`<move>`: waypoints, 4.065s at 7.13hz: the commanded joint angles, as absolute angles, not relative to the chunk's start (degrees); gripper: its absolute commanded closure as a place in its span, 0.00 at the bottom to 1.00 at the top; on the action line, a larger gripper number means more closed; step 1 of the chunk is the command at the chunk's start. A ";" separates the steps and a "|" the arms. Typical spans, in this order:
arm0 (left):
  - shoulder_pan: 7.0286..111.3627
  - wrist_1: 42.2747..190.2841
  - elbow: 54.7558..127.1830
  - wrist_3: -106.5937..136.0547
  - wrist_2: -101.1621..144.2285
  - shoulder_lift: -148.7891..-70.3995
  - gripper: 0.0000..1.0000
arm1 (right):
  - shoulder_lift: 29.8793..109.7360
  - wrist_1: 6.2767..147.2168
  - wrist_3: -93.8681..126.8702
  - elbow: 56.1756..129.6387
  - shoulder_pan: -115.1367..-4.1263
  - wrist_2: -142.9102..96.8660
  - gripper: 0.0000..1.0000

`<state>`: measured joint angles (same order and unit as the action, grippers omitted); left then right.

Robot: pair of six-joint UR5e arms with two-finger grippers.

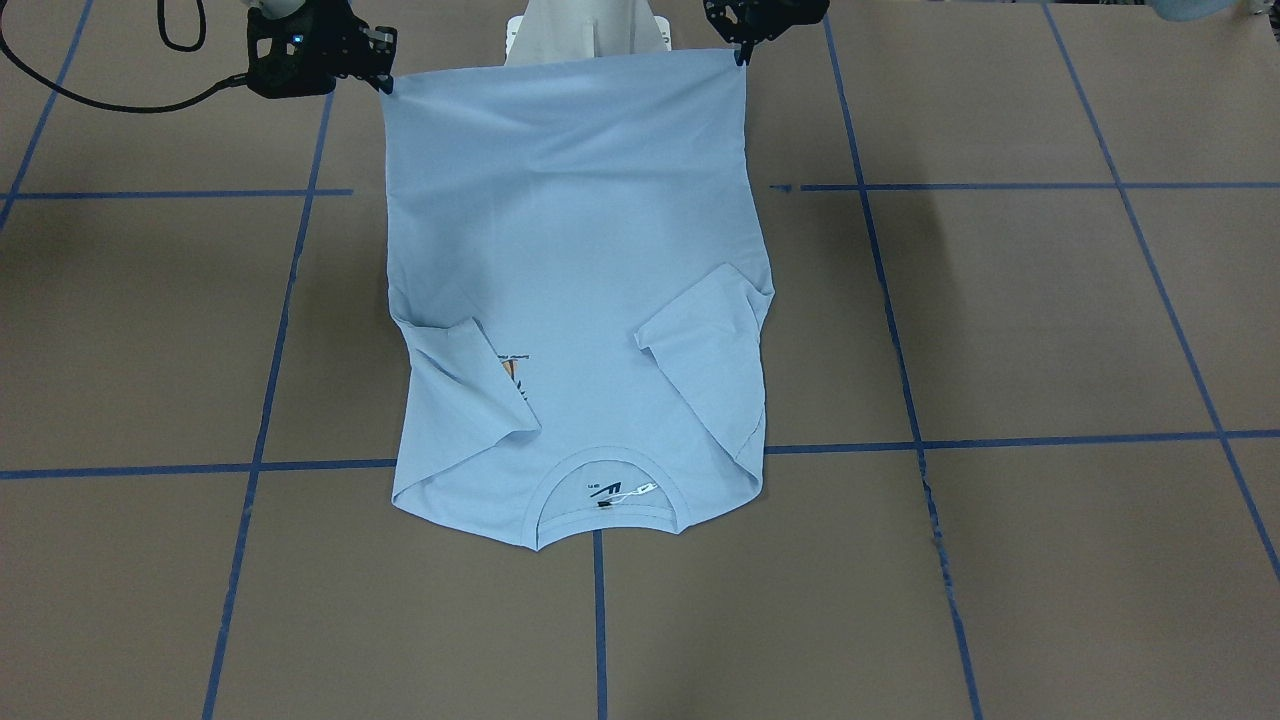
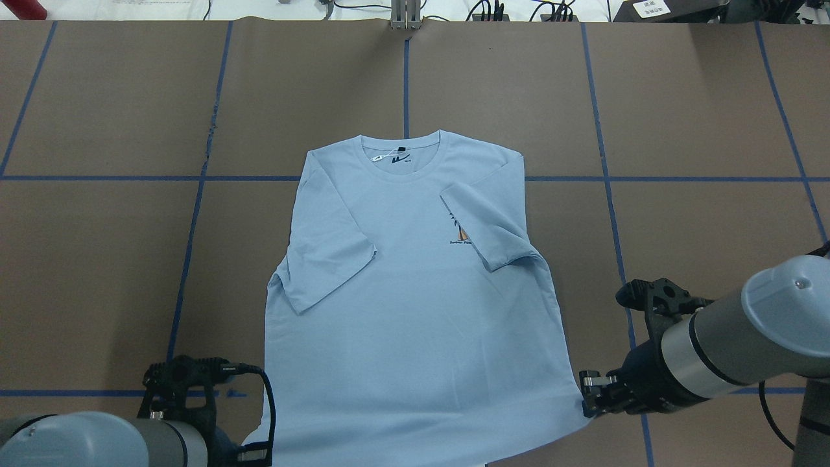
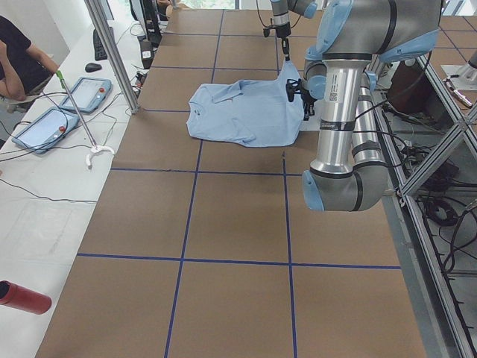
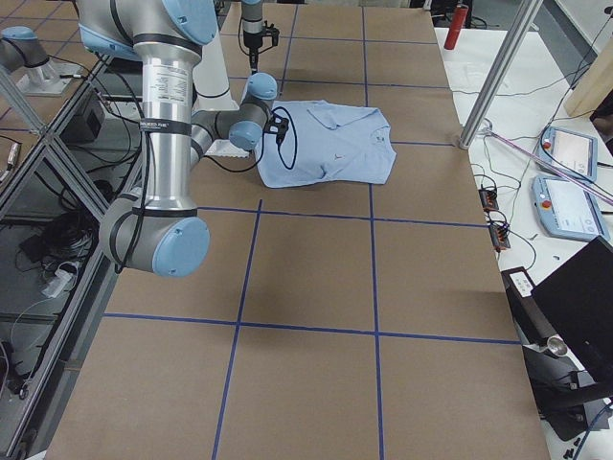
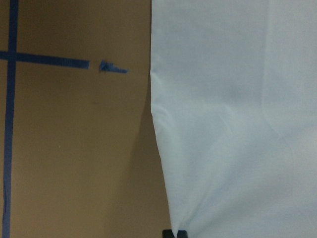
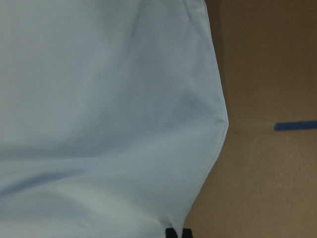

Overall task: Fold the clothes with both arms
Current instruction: 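Lift the hem and fold it toward the collar with both grippers, then lower the hem onto the collar and open both grippers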

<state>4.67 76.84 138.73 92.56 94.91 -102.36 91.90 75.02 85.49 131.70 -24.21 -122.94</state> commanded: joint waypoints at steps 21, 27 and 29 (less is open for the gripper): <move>40.96 106.08 87.54 70.75 99.49 -123.05 1.00 | 55.99 68.20 79.19 81.30 -49.92 -121.82 1.00; 40.96 105.82 88.33 71.10 99.67 -123.22 0.01 | 62.53 65.83 80.84 89.06 -46.61 -117.88 0.00; 41.04 105.65 88.77 71.37 99.58 -123.13 0.01 | 74.04 66.01 81.12 100.41 -40.12 -115.85 0.00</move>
<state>40.99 105.74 88.44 71.20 99.64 -123.17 67.51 66.02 80.72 93.97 -44.13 -117.25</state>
